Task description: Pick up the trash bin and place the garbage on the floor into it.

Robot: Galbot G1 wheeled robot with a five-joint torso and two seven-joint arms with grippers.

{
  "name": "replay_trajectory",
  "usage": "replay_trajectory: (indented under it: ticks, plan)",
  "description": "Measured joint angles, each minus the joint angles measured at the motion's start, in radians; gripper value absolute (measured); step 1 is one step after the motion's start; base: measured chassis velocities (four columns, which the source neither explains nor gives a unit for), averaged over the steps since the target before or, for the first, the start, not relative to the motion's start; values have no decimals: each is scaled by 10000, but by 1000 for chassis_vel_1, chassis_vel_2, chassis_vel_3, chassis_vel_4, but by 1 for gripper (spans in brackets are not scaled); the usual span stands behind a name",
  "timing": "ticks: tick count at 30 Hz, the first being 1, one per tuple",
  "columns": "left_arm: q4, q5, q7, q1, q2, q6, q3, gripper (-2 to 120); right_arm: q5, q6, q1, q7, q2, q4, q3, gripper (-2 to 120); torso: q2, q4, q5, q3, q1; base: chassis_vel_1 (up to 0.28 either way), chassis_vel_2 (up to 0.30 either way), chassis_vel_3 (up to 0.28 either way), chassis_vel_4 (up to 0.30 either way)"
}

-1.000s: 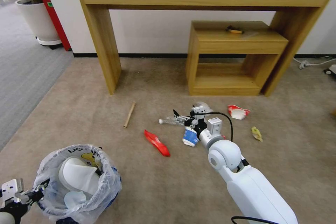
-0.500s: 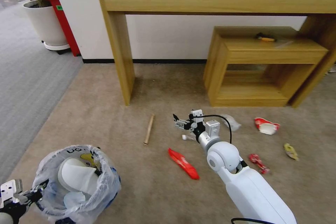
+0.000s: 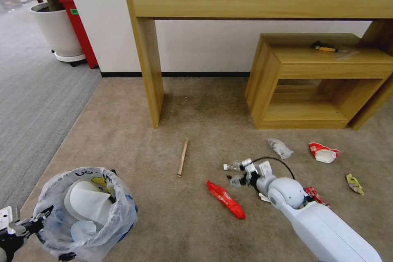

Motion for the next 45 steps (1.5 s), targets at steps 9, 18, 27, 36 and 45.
replay_trajectory:
  ticks: [9, 18, 27, 36, 45]
  plan:
    - [458, 737, 836, -293, 416, 4, 75, 0, -1608, 1058, 460, -1822, 491, -1916, -833, 100, 0, 4, -3, 1, 1, 0, 0, 0, 0]
    - [350, 832, 411, -586, 431, 6, 458, 0, -2969, 1934, 675, -2103, 1717, -3636, -1005, 96, 0, 3, -3, 2, 2, 0, 0, 0, 0]
    - [328, 839, 263, -737, 350, 6, 681, 0, -3067, 2053, 952, -2053, 2295, -4321, -979, 80, 1, 0, -11, 0, 2, 0, 0, 0, 0]
    - [261, 811, 282, -647, 380, 5, 564, 0, -3173, 2205, 1069, -1918, 2760, -4838, -993, 59, 9, -9, -19, -5, 0, 0, 0, 0, 0]
    - [158, 797, 291, -623, 340, 4, 553, 0, -2952, 2113, 878, -1522, 2651, -4376, -952, 41, -3, 17, 12, 7, 2, 0, 0, 0, 0]
